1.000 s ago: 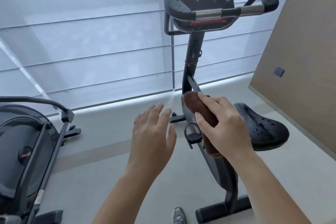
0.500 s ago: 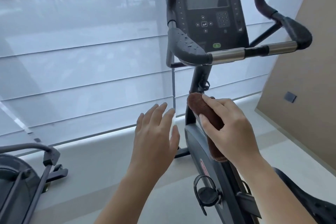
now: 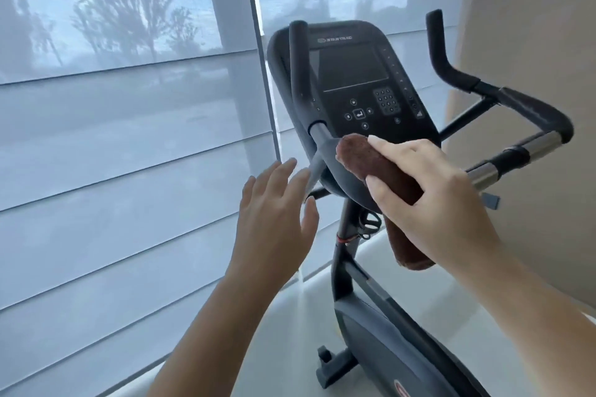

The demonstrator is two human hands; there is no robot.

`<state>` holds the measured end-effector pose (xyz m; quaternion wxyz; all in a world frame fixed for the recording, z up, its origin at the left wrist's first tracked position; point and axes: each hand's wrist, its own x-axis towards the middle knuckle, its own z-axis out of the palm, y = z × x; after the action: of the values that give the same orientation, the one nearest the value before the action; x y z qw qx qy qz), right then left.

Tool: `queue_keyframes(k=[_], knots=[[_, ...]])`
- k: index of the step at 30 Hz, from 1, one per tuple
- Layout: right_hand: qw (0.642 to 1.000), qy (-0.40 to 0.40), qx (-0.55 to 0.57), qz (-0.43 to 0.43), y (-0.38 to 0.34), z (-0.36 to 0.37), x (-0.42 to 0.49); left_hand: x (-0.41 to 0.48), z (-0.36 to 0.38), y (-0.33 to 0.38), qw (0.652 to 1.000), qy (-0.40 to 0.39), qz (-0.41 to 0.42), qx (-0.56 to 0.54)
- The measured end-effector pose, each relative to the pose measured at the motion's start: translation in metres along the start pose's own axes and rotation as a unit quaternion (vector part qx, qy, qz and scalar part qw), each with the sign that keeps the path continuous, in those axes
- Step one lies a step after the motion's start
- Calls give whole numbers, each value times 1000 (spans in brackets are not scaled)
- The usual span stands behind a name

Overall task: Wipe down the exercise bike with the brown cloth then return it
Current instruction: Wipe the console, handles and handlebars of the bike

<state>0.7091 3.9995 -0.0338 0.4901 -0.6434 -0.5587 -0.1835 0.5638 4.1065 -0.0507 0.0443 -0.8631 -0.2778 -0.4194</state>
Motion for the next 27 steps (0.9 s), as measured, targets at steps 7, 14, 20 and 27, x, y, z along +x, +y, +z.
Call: queue_keyframes(k=[7, 14, 20, 27], knots=[[1000, -17, -3, 0, 8, 52, 95, 74, 20, -67, 999, -5, 50, -6], [999, 12, -23, -21, 39, 107, 179, 129, 53, -102, 997, 7, 73, 3], [997, 64, -18, -39, 57, 139, 239, 164, 78, -121, 995, 1, 96, 33], [991, 83, -35, -101, 78, 167, 257, 191, 99, -144, 986, -42, 133, 90]])
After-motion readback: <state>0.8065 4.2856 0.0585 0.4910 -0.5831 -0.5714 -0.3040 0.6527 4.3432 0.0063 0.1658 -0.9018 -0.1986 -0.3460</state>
